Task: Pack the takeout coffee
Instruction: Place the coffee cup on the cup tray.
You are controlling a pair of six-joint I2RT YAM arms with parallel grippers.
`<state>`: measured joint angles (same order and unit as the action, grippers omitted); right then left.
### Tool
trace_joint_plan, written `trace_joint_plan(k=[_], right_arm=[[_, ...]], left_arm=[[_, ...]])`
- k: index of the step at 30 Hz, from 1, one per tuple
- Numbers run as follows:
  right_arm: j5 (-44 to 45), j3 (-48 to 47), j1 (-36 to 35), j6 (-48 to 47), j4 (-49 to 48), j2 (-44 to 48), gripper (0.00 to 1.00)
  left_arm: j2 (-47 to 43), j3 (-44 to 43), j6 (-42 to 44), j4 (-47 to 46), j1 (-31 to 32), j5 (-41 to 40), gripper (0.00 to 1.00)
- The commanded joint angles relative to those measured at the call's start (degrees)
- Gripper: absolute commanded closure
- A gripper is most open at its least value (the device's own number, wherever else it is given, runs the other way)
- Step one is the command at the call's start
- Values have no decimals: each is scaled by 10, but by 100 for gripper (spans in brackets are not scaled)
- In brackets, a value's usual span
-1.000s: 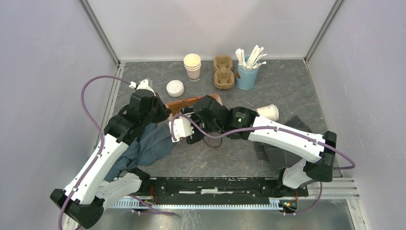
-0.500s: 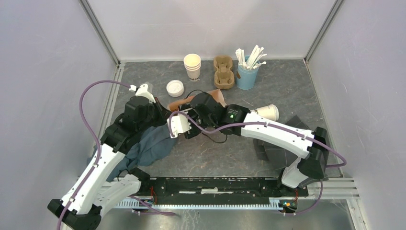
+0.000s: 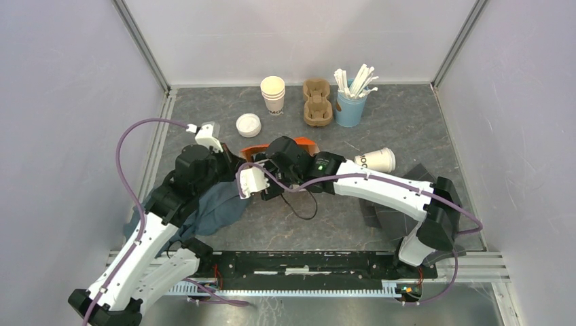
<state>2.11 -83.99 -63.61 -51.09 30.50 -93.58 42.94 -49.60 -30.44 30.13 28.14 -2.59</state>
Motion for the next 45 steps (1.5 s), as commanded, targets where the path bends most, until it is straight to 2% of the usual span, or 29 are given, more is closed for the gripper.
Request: trace_joint_plan(k=[1, 6, 11, 17, 31, 45], right_arm=[[25, 11, 2, 22, -39, 4, 50], [37, 14, 6, 30, -36, -3, 50], [46, 63, 14, 44, -85, 17, 50], [57, 69, 42, 26, -98, 15, 50], [-18, 75, 54, 18, -184, -9, 50], [-44, 77, 63, 22, -223, -39, 52]], left_arm=[[10, 6, 53, -50, 1, 6, 98], [26, 1, 37, -22, 0, 2, 98], [31, 4, -4, 1, 0, 10, 98], [29, 6, -17, 21, 0, 10, 98], [34, -11, -20, 20, 0, 15, 98], [52, -33, -24, 44, 0, 6, 98]])
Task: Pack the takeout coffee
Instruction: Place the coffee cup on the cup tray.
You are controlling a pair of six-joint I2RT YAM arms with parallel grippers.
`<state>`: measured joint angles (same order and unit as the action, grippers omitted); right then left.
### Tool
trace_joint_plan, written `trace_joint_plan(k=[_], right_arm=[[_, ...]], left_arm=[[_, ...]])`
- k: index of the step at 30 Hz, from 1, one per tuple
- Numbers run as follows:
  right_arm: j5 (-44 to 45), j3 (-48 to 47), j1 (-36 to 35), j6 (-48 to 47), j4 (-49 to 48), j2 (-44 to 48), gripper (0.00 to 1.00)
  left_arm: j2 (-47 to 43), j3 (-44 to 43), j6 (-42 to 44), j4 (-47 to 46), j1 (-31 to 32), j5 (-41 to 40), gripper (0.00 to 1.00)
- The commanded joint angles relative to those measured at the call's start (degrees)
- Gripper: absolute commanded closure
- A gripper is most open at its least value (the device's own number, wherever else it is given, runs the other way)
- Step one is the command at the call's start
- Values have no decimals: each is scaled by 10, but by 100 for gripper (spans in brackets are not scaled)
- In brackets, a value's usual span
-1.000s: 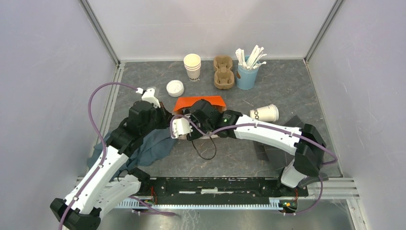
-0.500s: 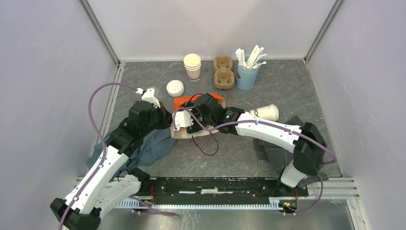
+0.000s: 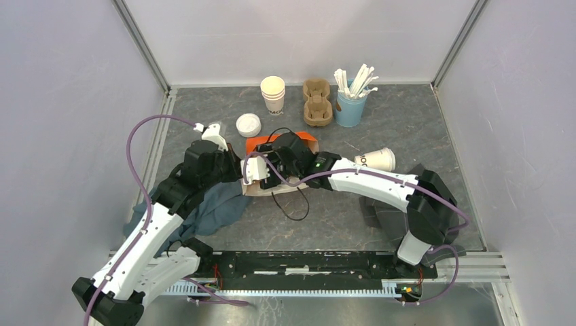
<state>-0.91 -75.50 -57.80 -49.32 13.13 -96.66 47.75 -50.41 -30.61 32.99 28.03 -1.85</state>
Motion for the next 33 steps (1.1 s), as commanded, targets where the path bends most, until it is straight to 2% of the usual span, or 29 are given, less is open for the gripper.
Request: trace_joint_plan(k=[1, 20, 33], right_arm=[[-15, -7, 6, 6, -53, -10, 51], [-36, 79, 32, 38, -143, 23, 53], [-39, 62, 32, 56, -158, -4, 54]], left_arm=[[4, -25, -24, 16, 1, -1, 98], [4, -39, -36, 40, 1, -35, 98], [13, -52, -29, 38, 1, -34, 98]])
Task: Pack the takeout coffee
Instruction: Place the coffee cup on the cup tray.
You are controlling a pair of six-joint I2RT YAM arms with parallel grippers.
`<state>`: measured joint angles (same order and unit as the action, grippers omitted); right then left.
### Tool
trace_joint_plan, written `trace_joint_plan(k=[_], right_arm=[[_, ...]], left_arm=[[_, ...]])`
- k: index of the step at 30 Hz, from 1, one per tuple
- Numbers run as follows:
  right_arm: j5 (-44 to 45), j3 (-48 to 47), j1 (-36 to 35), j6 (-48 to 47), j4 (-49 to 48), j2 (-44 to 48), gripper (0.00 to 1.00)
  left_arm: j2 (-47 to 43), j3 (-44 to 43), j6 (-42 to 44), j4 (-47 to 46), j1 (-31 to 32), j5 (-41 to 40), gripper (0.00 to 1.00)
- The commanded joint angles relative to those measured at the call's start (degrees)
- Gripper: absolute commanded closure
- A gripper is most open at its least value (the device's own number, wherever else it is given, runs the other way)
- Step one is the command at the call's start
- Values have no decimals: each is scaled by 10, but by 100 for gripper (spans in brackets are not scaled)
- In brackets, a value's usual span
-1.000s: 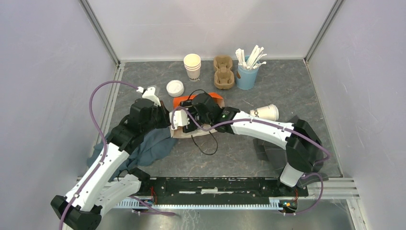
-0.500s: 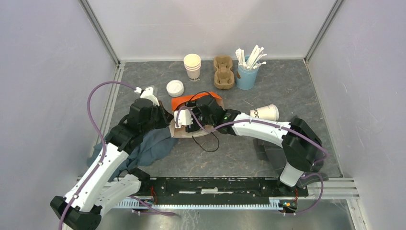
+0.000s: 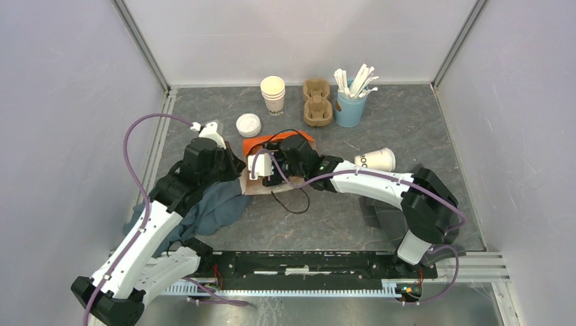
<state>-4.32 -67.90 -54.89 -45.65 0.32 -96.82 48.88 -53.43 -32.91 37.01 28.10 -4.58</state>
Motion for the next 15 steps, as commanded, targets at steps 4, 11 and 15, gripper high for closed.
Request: trace_joint_plan(k=[4, 11, 15], right_arm=[[-8, -13, 3, 24, -27, -7, 54], [7, -35, 3, 45, -5, -30, 55], [34, -42, 3, 68, 8, -35, 54]], left_arm=[[0, -20, -9, -4, 1, -3, 98], [0, -22, -17, -5, 1, 4, 98], [2, -22, -29, -5, 1, 16, 98]])
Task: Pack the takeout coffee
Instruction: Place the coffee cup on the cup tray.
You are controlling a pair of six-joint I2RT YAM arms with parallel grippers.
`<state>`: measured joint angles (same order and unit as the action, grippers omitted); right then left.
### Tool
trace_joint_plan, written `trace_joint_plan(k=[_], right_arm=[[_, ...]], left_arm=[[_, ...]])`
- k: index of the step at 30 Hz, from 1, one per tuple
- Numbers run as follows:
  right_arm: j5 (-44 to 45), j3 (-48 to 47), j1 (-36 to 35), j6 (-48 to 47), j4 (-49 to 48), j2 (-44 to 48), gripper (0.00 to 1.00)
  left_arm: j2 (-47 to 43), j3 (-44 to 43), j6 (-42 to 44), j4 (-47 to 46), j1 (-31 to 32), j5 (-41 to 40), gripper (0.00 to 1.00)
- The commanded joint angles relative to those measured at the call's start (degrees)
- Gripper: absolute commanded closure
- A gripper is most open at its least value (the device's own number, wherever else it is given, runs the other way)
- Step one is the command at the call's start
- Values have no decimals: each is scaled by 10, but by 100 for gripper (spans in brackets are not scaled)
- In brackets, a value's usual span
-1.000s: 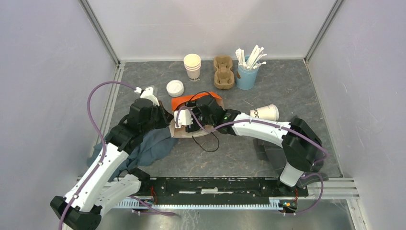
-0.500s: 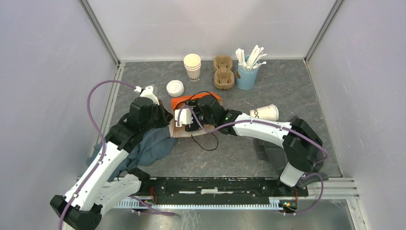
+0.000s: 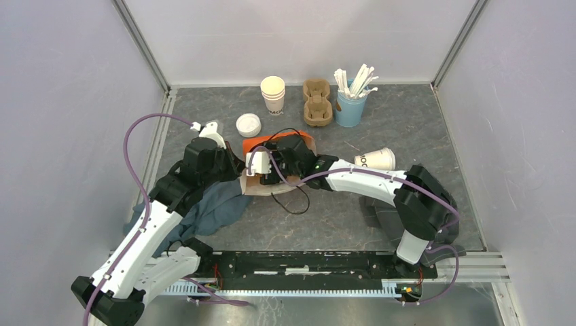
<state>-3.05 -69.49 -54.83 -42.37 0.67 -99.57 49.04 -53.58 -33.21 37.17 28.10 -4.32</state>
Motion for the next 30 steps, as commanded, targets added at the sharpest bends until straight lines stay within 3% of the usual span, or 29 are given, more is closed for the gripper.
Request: trace_joint_plan(k=[1, 10, 30], right_arm=[[27, -31, 2, 45, 10, -11, 54], [73, -80, -8, 97, 97, -9, 53], [52, -125, -46, 231, 304, 27, 52]], left_arm=[[1, -21, -30, -7, 1, 16, 98], [14, -49, -61, 7, 1, 59, 98], [56, -92, -139, 26, 1, 183, 98]])
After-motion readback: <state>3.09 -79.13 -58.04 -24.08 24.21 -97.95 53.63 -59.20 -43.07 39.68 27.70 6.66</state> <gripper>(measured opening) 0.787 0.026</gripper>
